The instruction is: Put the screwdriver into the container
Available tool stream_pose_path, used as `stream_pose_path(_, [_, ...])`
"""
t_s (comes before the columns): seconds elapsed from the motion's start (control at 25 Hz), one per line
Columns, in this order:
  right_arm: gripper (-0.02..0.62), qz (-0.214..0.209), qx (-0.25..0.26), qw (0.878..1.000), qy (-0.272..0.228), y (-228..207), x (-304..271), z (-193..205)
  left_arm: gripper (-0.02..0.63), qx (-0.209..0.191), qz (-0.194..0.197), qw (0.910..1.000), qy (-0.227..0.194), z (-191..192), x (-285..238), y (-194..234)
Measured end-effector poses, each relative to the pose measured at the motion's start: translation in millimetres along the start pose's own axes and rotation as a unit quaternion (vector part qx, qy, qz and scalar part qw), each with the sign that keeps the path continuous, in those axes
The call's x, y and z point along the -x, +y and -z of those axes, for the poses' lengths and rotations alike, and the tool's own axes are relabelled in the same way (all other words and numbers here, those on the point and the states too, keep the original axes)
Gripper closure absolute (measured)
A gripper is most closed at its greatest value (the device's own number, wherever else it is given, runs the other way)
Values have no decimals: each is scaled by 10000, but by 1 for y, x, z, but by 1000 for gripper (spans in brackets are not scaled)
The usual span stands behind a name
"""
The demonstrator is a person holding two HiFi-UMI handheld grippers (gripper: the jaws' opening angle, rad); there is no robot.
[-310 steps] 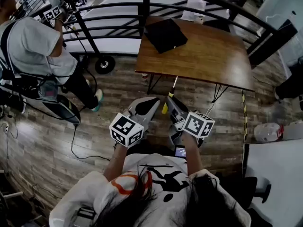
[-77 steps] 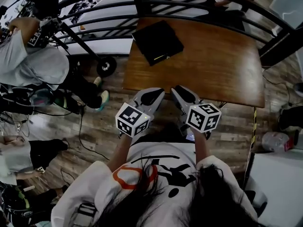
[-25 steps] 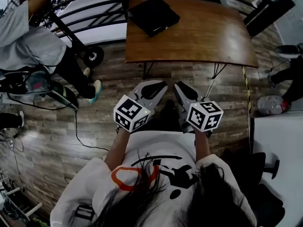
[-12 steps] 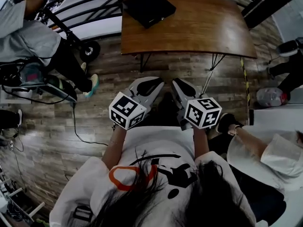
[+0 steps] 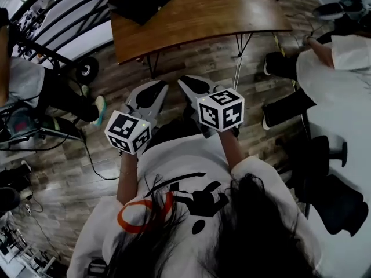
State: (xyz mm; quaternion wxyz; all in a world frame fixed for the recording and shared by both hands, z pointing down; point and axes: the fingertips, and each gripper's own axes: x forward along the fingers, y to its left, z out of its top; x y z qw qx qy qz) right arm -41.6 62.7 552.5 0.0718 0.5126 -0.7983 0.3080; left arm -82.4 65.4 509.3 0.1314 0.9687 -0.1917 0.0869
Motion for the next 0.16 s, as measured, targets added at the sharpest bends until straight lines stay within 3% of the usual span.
stream_pose_path(0.16, [554, 13, 18, 9999, 145, -16, 6, 1, 586, 49, -15, 10000, 19, -1, -17, -7])
